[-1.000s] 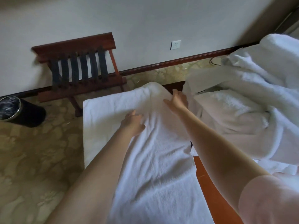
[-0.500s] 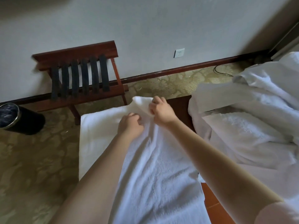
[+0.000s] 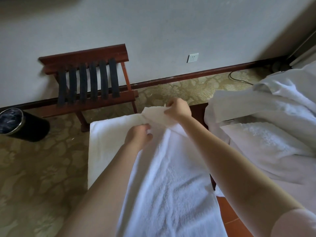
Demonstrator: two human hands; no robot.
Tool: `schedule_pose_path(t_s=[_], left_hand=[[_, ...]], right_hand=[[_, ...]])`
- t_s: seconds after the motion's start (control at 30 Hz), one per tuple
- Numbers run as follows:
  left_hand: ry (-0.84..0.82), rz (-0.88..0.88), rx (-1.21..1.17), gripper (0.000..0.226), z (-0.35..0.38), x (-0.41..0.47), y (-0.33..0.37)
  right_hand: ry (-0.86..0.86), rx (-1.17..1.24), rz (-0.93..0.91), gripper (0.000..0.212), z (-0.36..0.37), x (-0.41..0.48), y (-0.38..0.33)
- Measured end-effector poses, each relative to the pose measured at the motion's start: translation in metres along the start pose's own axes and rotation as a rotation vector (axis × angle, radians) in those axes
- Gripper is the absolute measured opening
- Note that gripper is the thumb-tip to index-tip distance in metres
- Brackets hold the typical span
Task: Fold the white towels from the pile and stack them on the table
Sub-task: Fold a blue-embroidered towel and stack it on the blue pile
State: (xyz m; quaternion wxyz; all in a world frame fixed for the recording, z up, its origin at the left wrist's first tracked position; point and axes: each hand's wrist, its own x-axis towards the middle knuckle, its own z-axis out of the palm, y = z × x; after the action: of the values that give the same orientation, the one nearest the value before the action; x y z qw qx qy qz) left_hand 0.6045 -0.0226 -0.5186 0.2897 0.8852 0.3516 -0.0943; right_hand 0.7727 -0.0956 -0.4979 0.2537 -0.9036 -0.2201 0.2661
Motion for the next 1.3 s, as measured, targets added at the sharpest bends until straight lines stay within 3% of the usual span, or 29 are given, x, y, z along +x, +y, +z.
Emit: schedule_pose_path(t_s=[0.1, 0.17, 0.3, 0.37, 0.47, 0.63, 0.73, 0.8, 0.9, 0.97, 1.17, 1.3], left_hand=[[-0.061, 0.066, 0.185, 0.05, -0.001, 0.0, 0.004], [-0.107, 0.132, 0.316, 0.055, 0.005, -0.002, 0.01], [-0.185, 0.096, 0.47, 0.065, 0.019, -0.004, 0.024], [-0.172, 0.092, 0.498, 0.064, 0.019, -0.003, 0.028], [-0.145, 0.023, 0.342, 0.054, 0.012, -0.01, 0.02], [0.229, 0.103, 0.306, 0.016, 0.012, -0.064, -0.002], [0.313, 0.16, 0.216, 0.007, 0.03, -0.116, -0.011], [0.247, 0.138, 0.195, 0.023, 0.048, -0.147, -0.018], [-0.073, 0.008, 0.26, 0.063, 0.074, -0.177, -0.025], [-0.173, -0.03, 0.29, 0.073, 0.084, -0.186, -0.024], [-0.23, -0.065, 0.315, 0.077, 0.098, -0.202, -0.012], [-0.056, 0.015, 0.344, 0.066, 0.096, -0.224, -0.012]], right_hand=[[0.342, -0.117, -0.168, 0.019, -0.008, 0.012, 0.003], [0.439, -0.083, -0.195, 0.023, -0.02, 0.024, 0.01], [0.371, -0.301, -0.177, 0.046, -0.023, 0.022, 0.023], [0.314, -0.353, -0.295, 0.05, -0.01, 0.001, 0.028], [0.247, -0.379, -0.467, 0.046, 0.015, -0.046, 0.04], [0.269, -0.239, -0.457, 0.049, 0.06, -0.134, 0.08], [0.155, -0.286, -0.439, 0.053, 0.081, -0.187, 0.115], [0.083, -0.374, -0.378, 0.056, 0.085, -0.21, 0.139], [-0.008, -0.481, -0.317, 0.061, 0.076, -0.222, 0.166], [-0.018, -0.472, -0.282, 0.063, 0.066, -0.222, 0.177], [-0.041, -0.52, -0.204, 0.059, 0.057, -0.221, 0.181], [0.083, -0.503, -0.197, 0.057, 0.068, -0.239, 0.158]])
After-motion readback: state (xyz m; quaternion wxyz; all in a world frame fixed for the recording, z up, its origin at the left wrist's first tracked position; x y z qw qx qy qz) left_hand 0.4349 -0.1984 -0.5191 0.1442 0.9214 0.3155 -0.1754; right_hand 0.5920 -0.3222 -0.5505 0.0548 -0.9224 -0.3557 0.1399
